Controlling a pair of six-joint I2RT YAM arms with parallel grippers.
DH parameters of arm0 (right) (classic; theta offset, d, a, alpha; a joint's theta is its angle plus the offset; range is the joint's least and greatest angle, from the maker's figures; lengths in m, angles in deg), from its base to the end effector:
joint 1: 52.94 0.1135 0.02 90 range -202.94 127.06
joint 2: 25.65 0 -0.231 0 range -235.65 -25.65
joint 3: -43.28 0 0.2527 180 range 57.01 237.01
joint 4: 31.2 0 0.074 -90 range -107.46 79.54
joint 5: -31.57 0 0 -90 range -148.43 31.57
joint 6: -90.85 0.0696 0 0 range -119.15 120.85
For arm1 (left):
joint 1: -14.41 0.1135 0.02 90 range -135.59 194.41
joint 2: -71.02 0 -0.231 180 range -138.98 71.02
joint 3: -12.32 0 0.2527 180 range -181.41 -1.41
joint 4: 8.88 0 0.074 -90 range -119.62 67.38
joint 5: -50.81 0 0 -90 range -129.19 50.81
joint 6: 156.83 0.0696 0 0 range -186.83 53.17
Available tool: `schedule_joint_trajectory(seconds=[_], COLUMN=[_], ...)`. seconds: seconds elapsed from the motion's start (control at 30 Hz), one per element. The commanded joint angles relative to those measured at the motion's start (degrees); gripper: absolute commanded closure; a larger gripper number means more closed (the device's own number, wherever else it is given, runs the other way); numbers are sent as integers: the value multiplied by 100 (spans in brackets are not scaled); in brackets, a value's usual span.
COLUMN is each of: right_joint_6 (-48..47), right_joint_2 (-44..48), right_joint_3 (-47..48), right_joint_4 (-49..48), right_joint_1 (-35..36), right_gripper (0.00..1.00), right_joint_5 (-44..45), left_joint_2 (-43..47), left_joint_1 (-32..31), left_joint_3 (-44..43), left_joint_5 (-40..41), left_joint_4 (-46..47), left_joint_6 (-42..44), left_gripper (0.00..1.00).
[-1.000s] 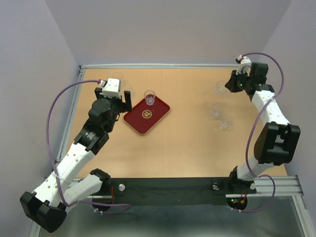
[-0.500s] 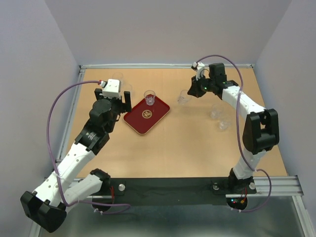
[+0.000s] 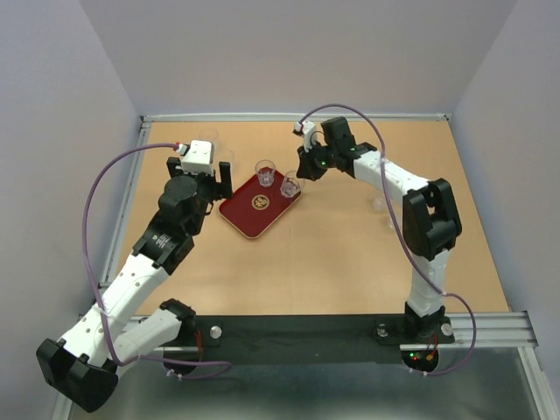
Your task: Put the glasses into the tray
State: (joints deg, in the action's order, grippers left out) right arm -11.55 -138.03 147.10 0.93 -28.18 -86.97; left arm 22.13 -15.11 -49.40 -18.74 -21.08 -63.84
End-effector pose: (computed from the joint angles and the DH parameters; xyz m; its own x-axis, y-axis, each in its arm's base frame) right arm 0.4041 0.2230 0.2014 -0.4286 -0.4054 -0.8074 -0.8078 0.5723 0.1414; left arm 0.2328 -0.1039 0.3452 0.0178 0.0461 -0.9988 0.1569 0.9864 0.0483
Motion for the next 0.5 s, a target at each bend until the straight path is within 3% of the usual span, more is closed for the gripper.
schedule_joint_trajectory(seconds=[0.0, 0.47], right_joint_6=[71, 80], right_joint_2=[-135, -865], right_joint_3=[519, 1187], right_joint_4=[-222, -170], right_joint_1=[188, 522], right_gripper=[100, 98], right_joint_5=[216, 744], left_joint_2=[142, 125], left_joint_1=[7, 16], left_joint_3=[35, 44], left_joint_5=[152, 144], left_joint_4=[338, 347], left_joint_6=[97, 106], left_gripper=[12, 12])
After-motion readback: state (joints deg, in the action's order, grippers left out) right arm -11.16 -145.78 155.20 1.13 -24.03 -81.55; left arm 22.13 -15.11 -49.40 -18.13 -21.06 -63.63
